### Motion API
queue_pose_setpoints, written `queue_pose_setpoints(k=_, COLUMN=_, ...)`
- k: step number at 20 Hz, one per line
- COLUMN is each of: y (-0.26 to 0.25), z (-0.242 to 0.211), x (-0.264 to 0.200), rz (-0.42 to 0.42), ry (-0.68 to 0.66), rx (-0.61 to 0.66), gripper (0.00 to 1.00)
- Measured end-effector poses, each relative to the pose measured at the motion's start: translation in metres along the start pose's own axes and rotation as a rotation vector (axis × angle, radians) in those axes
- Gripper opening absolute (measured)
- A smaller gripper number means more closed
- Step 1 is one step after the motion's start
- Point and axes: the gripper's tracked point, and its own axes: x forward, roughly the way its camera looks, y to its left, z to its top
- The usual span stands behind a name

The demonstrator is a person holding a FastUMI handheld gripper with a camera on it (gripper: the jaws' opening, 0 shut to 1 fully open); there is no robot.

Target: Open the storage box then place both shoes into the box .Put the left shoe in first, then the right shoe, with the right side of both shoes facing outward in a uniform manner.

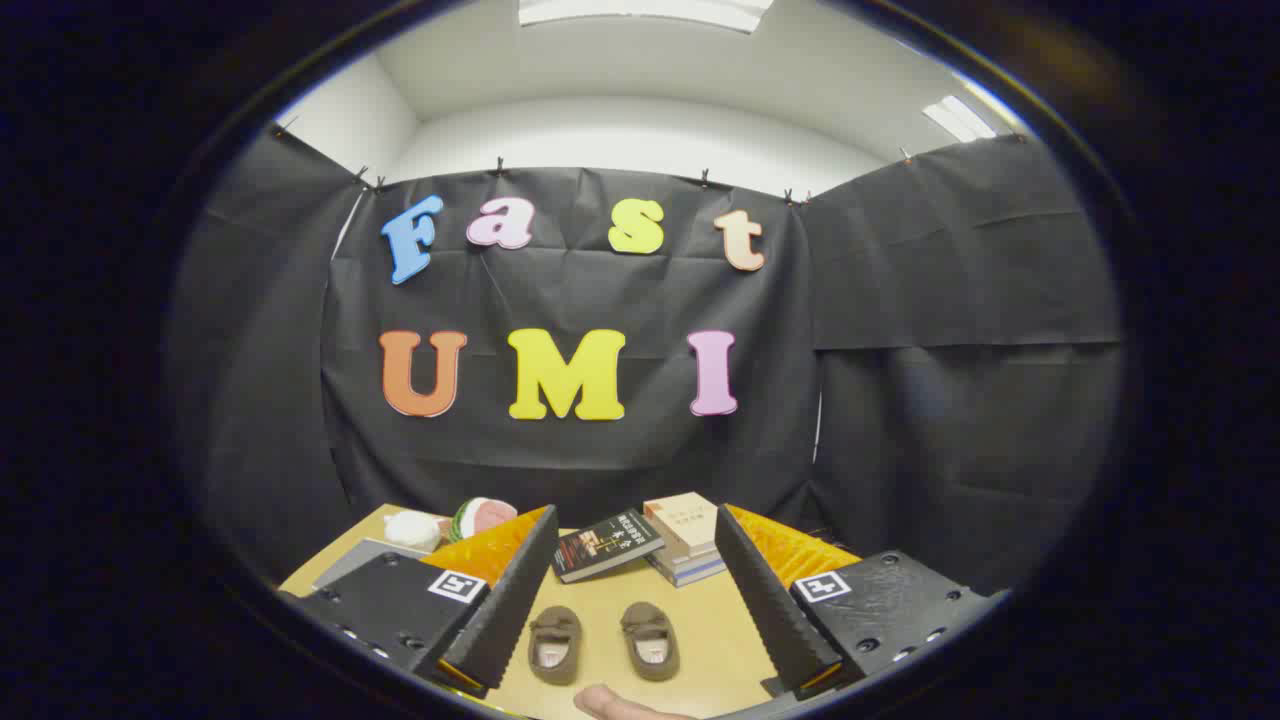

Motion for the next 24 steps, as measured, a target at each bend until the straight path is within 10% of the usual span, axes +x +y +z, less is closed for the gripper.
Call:
queue_pose_setpoints(k=15, y=0.039, z=-0.001, x=0.031, rz=0.039, ry=0.012, rx=0.006, gripper=0.96)
queue_pose_setpoints(k=24, y=0.080, z=-0.060, x=0.079, rz=0.202, ry=0.133, rx=0.006, gripper=0.96)
